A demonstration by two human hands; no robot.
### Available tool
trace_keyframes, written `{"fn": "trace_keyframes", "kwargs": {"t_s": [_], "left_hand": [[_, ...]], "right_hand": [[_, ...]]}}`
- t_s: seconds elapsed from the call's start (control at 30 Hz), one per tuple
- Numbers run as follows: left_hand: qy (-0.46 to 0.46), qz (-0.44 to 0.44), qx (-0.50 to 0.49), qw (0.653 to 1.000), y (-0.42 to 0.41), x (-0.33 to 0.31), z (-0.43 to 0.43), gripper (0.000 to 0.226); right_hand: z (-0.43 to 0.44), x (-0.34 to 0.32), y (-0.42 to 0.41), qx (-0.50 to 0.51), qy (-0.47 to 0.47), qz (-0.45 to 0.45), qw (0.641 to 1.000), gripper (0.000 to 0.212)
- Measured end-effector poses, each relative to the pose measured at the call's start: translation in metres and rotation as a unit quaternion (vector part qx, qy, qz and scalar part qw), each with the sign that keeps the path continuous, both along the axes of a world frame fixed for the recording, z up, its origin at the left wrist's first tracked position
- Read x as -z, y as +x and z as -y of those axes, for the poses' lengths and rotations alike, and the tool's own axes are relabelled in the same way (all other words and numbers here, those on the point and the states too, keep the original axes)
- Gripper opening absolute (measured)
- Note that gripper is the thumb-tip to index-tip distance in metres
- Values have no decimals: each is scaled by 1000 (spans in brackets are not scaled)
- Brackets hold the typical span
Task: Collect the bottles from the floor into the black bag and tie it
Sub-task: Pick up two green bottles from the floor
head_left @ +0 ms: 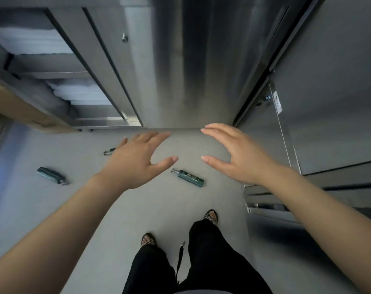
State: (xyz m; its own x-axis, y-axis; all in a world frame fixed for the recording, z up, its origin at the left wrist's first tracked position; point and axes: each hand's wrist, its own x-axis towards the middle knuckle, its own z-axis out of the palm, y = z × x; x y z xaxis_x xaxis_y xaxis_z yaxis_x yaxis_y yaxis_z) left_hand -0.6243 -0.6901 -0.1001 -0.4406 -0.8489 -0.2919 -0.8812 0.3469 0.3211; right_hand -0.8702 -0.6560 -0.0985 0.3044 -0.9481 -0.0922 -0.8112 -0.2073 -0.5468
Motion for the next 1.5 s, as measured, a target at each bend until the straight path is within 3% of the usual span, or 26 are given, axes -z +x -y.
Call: {"fn": "trace_keyframes", "kwargs": {"t_s": [0.2, 0.37, 0.77, 0.97, 1.2, 1.5], "left_hand": [[32, 19, -38, 999, 0, 54, 36, 81], [59, 31, -43, 997, 6, 151, 71, 72], [77, 27, -13, 997, 46, 539, 118, 62], [63, 93, 46, 993, 70, 724, 134, 65], [53, 84, 42, 994, 89, 843, 122, 67], [73, 75, -18, 994, 117, 875, 92, 71]], "right_hand": [[50, 76, -4, -35, 61, 0, 998, 64], [78, 177, 2, -46, 84, -21, 995, 65], [110, 565, 42, -45, 90, -45, 994, 62], [115, 742, 57, -36, 96, -65, 993, 61], [107, 839, 61, 0, 87, -80, 993, 62], [80, 862, 46, 31, 146, -137, 979, 72]]}}
